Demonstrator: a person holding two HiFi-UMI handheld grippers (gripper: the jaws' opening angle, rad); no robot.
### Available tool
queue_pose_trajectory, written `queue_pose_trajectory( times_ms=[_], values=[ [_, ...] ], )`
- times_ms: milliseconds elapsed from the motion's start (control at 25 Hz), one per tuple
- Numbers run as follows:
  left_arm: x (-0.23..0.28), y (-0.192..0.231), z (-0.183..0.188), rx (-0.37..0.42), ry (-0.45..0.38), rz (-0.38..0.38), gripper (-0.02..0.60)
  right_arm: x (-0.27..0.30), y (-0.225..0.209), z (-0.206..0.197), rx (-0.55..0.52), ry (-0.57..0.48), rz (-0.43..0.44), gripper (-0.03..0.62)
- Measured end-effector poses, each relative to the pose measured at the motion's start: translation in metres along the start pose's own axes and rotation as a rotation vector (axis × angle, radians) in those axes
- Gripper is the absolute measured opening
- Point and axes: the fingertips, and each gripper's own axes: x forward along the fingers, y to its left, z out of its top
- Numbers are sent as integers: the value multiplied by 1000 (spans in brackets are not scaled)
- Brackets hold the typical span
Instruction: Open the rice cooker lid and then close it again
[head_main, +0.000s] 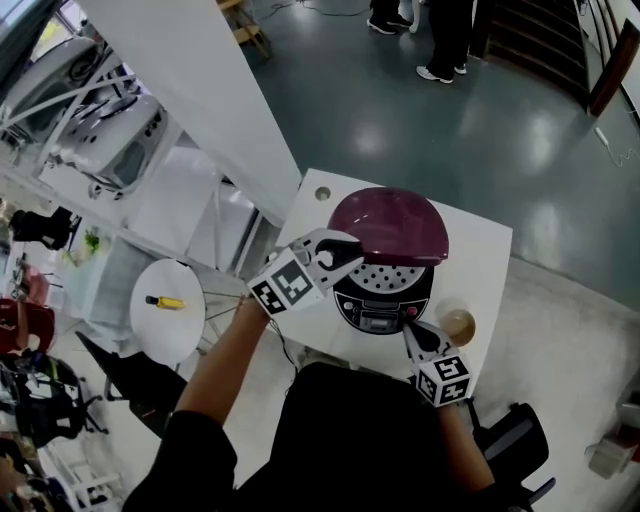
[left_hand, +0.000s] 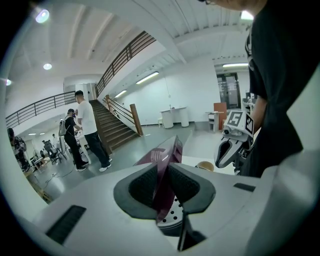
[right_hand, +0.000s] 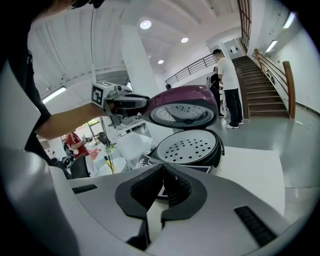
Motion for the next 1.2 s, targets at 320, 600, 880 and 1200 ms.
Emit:
queue_pose_trajectory(
  times_ms=[320, 600, 880, 1200],
  values=[
    [3, -15, -16, -34, 39, -25, 66, 1, -1, -1, -14, -1, 21, 0],
    [9, -29, -28, -25, 79, -34, 67, 1, -7, -3, -5, -4, 17, 0],
    [15, -46, -42, -10, 136, -47, 67, -4, -7, -4, -2, -10, 19, 0],
    [21, -54, -53, -36, 136, -54, 69, -7, -11, -11, 6, -6, 15, 0]
  ],
)
